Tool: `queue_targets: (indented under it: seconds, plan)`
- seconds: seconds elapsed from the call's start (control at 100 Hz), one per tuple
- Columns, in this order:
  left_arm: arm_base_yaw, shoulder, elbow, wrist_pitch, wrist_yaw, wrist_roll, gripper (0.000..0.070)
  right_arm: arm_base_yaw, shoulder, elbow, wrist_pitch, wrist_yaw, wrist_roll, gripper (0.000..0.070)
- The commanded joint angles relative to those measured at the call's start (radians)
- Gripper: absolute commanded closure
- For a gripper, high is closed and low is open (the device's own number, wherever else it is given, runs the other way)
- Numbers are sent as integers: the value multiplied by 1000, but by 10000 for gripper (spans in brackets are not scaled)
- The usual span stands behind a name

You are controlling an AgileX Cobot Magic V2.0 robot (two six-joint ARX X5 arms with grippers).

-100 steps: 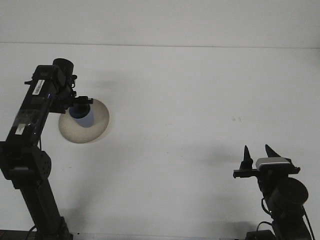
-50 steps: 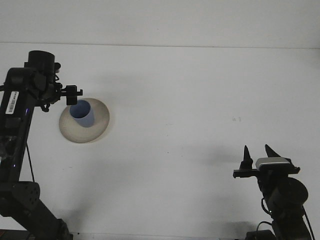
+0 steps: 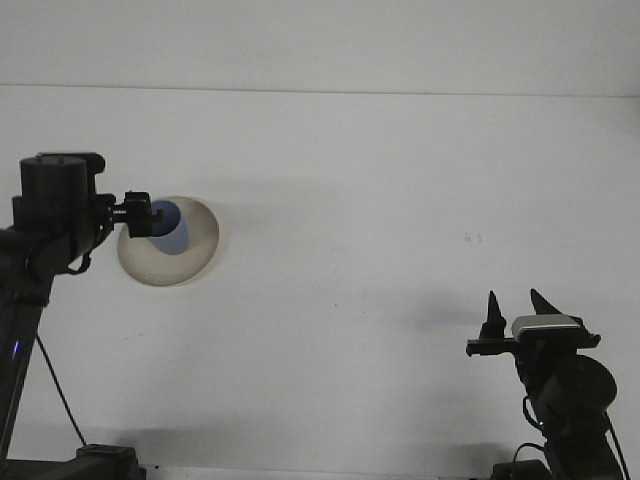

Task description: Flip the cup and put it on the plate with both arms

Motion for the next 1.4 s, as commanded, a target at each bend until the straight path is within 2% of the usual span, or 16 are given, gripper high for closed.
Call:
queue_targets:
  seconds: [0.0,0.33,0.48,0.66,1.17,1.31,1.35,1.39]
  plan:
    - [-9,-78,-110,90,2,0,265,2,0,6,9,4,2,266]
    - [-32,-512,-635,473,2,2,265,2,0,6,9,3,3,266]
    - [-32,-678,-802,581,2,64,265,2,0,6,9,2,3,266]
    - [-32,-809,-924,618,2,63,264,2,0,6,9,-4,7,266]
    - [-32,-879,-925,563,2,68,275,2,0,6,10,-4,6,270]
    - [-32,-885,-925,562,2,68,299,2,0,6,16,-3,6,352]
    - [-32,-885,-925,556,2,68,360,2,0,6,16,-3,6,412]
    - [-32,-885,-925,547,2,66,454,2,0,6,16,-3,6,486]
